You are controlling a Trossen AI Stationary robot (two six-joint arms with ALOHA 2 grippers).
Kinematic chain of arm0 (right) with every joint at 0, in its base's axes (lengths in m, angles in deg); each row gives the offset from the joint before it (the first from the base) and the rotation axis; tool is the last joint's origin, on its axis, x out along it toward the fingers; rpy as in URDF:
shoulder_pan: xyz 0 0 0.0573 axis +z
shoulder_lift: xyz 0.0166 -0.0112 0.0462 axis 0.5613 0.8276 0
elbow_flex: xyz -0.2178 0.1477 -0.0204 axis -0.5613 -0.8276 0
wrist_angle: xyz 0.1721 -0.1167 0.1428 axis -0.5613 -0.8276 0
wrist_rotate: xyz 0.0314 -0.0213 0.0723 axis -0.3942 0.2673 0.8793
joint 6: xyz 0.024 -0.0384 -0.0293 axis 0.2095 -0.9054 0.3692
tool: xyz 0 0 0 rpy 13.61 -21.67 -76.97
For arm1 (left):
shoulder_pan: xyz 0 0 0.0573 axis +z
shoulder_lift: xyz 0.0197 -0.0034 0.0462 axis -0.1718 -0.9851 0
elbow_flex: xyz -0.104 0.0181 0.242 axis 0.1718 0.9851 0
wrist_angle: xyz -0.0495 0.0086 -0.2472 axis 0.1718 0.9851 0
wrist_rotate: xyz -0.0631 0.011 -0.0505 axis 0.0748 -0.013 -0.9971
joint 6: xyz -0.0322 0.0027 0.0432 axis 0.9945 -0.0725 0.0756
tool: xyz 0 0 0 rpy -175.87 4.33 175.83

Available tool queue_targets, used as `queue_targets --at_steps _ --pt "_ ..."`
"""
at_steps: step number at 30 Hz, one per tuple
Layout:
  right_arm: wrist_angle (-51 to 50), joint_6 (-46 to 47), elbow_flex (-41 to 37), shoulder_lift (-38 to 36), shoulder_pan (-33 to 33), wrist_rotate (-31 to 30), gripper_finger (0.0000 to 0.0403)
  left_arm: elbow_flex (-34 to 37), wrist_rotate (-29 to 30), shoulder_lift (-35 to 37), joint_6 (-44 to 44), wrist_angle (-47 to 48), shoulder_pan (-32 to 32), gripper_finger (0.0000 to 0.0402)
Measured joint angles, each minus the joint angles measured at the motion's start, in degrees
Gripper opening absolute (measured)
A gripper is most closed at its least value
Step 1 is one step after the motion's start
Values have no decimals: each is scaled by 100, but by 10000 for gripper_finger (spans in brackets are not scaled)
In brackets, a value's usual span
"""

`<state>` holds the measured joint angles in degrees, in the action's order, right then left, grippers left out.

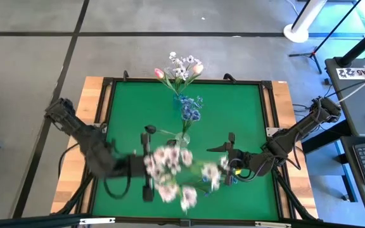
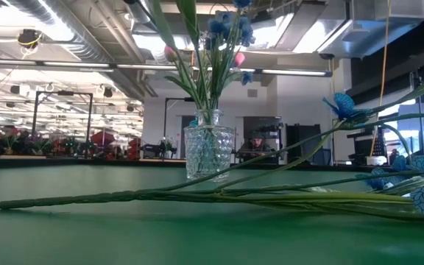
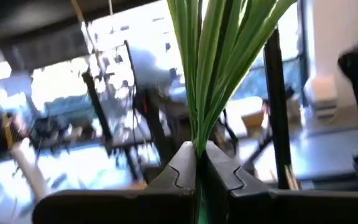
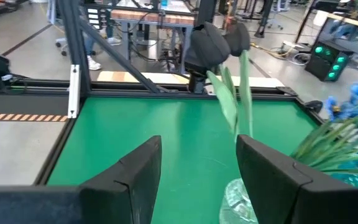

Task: Sort flowers into vase by color
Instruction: Put the white flowers into the blue vase

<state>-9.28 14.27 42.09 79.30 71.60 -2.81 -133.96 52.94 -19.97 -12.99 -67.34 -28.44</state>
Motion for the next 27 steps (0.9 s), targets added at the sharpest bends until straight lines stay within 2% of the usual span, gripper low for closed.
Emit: queue_targets --at_steps 3,6,8,10,13,16,19,22,27 --pt "3 2 0 0 0 63 205 0 -922 221 -189 -140 633 0" --pt "0 2 0 0 0 63 205 0 -1373 448 -171 52 1458 0" --pt "-4 -8 0 0 -2 52 205 0 -1755 624 52 189 2065 0" --pt "-125 -51 1 0 -2 -5 205 0 -2417 815 285 392 2697 0" --pt "-839 52 4 0 -57 -474 205 -2 -3344 1052 646 653 3542 0" --pt "-1726 869 4 0 -260 -899 205 -2 -3954 1179 855 1001 4277 0" --pt "-2229 1582 -102 -2 -528 -874 205 34 -4566 1222 1016 1297 4836 0" --pt "-2054 1661 -505 2 -782 -796 205 304 -5018 1233 1017 1149 5200 0" --pt "-1472 1783 -1248 2 -1201 -525 205 970 -5372 1347 1024 681 5680 0"
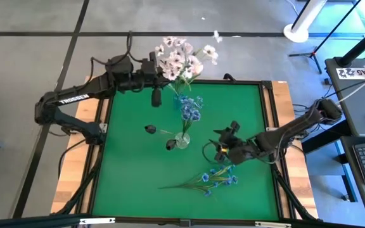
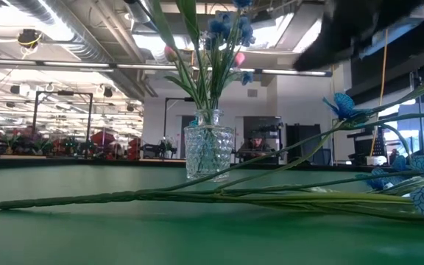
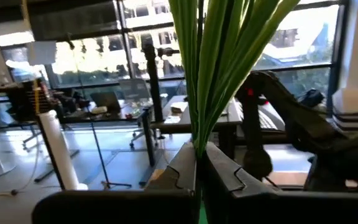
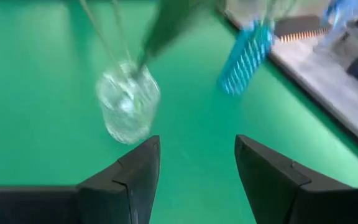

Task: Sort flowers into vase by color
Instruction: Put the white flowers into the blue vase

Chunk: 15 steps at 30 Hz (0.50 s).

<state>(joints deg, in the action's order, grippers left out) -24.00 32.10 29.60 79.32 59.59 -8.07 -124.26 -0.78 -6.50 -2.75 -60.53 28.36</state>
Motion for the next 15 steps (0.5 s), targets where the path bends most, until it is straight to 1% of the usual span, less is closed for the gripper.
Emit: queue_targets --at_steps 3,6,9,12,13,15 --pt "285 136 -342 0 -210 170 205 584 -102 328 39 -500 242 0" --pt "332 159 -547 -2 -403 294 205 1222 -405 777 177 -1143 510 0" --pt "407 116 -592 -2 -651 304 205 1756 -521 1173 263 -1528 719 0" --pt "650 -197 -597 -2 -953 343 205 2311 -555 1289 295 -1804 852 0" --pt "810 -335 -597 -2 -1070 461 205 2494 -565 1274 296 -1914 883 0" --pt "1092 -674 -597 -2 -1341 909 205 2832 -579 1207 294 -2326 966 0"
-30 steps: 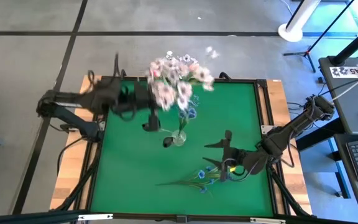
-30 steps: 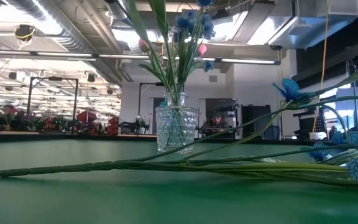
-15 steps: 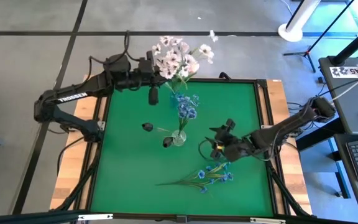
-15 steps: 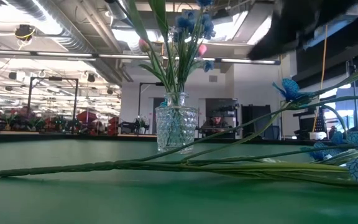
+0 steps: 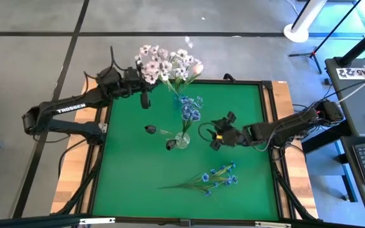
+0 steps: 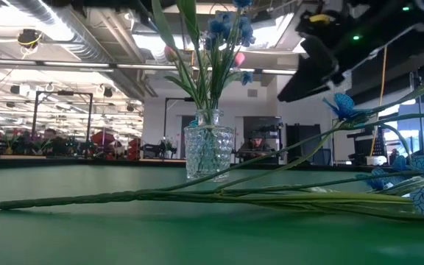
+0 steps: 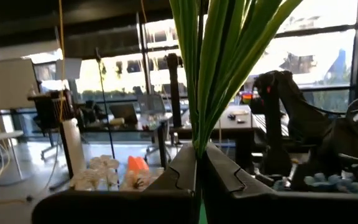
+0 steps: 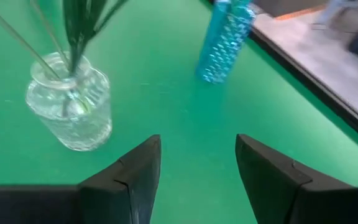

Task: Sort flowers into vase by color
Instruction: Put the white flowers into the blue vase

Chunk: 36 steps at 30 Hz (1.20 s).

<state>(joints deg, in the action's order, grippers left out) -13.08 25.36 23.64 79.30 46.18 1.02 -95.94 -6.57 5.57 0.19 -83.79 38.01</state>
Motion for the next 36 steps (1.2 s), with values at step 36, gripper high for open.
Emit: queue_targets --at_steps 36 --pt "3535 -1477 -1397 0 -2671 3887 204 554 -522 -2326 -259 -2139 417 0"
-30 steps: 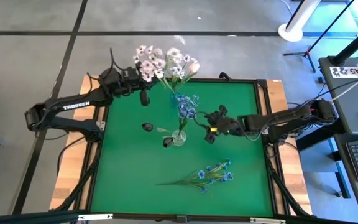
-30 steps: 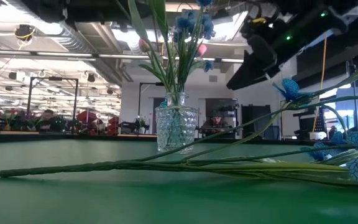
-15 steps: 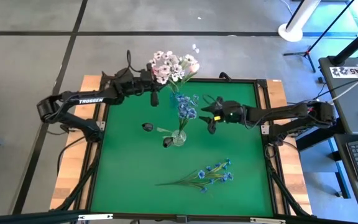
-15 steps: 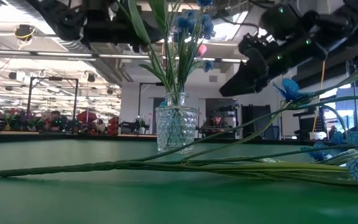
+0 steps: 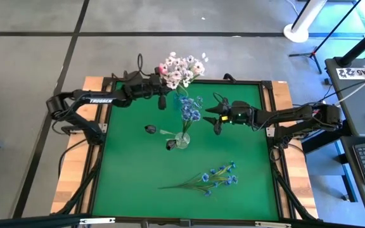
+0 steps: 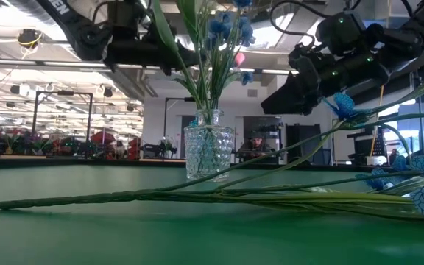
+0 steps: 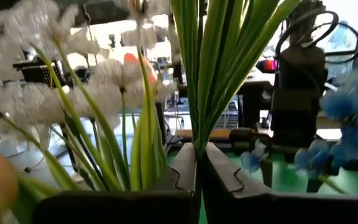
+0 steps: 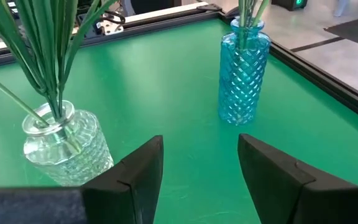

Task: Sort flowers into vase by color
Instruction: Put the white flowers into the blue vase

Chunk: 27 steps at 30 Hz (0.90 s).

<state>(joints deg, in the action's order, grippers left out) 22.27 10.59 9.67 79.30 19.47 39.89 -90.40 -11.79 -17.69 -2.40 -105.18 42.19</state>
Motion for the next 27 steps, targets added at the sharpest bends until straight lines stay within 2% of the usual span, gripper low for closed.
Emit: queue_targets --at_steps 12,23,27 --pt "-4 36 0 0 2 0 204 0 451 -145 -223 2 -61 0" --pt "-7 36 0 0 2 0 204 22 457 -145 -107 48 -173 0" --pt "-4 36 0 0 2 0 204 199 641 -178 -89 54 -158 0"
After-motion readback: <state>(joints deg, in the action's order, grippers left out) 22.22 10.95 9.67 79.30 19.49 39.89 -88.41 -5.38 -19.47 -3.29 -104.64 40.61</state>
